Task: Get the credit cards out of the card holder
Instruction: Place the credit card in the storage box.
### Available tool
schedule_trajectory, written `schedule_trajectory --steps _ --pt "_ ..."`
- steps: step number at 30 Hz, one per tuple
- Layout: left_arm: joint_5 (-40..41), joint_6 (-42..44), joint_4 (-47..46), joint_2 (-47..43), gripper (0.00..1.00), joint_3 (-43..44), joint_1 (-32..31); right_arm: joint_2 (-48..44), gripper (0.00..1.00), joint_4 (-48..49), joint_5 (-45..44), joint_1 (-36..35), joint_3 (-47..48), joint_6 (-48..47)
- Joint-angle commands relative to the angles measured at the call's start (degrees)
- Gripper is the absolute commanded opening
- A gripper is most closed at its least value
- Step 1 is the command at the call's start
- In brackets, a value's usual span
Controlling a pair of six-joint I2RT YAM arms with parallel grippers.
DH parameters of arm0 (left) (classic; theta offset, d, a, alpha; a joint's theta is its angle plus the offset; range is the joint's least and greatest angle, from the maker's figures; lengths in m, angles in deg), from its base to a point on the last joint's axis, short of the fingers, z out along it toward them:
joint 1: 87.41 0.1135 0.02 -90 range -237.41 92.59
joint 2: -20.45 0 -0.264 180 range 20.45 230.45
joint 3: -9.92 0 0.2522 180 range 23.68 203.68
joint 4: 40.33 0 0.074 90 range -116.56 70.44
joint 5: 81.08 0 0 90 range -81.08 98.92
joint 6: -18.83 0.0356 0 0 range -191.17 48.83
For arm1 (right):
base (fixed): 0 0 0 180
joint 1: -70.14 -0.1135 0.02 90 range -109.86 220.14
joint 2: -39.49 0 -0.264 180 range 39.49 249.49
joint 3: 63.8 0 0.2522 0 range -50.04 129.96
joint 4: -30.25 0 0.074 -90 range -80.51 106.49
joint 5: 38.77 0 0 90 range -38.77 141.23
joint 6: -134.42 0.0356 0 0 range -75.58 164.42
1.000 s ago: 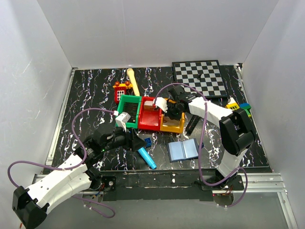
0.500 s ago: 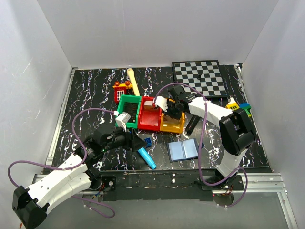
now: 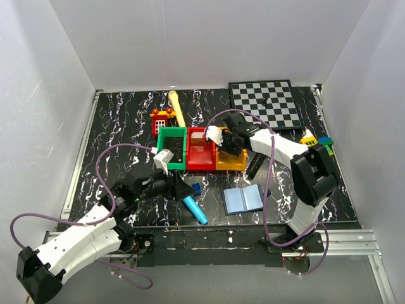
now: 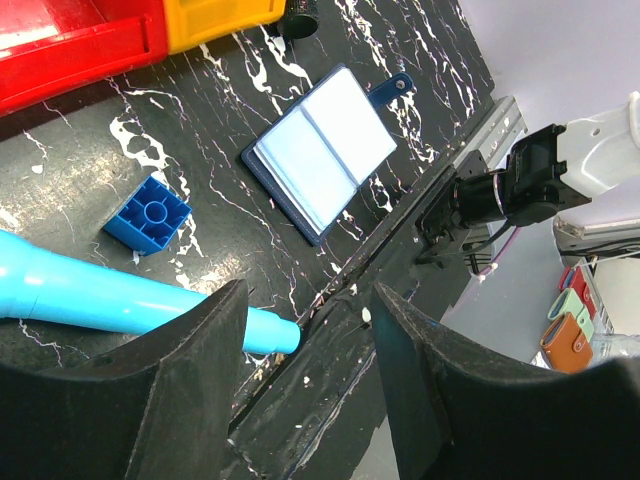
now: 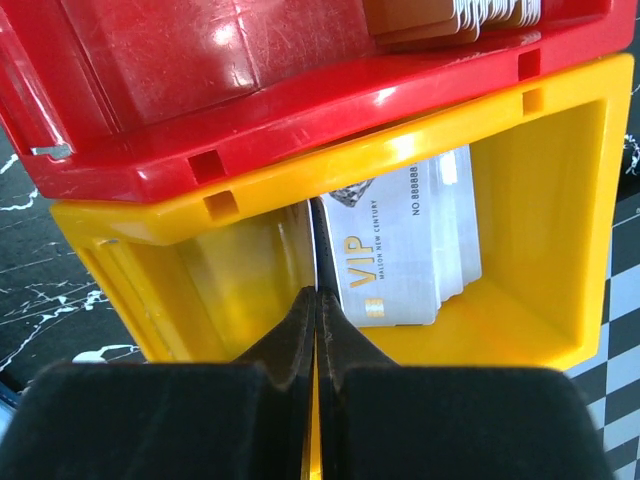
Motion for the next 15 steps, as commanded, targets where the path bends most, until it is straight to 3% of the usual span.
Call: schedule_trajectory --steps 1,15 --pt "-0.77 -0.21 -0.98 -0.08 0.51 -0.33 0.21 1.58 0.01 2.14 -2.37 0.16 0.63 0.51" --pt "-0.77 -0.21 -0.89 -0.09 0.52 -0.33 0.3 2.72 0.01 -0.67 -1.57 0.16 3.09 -1.16"
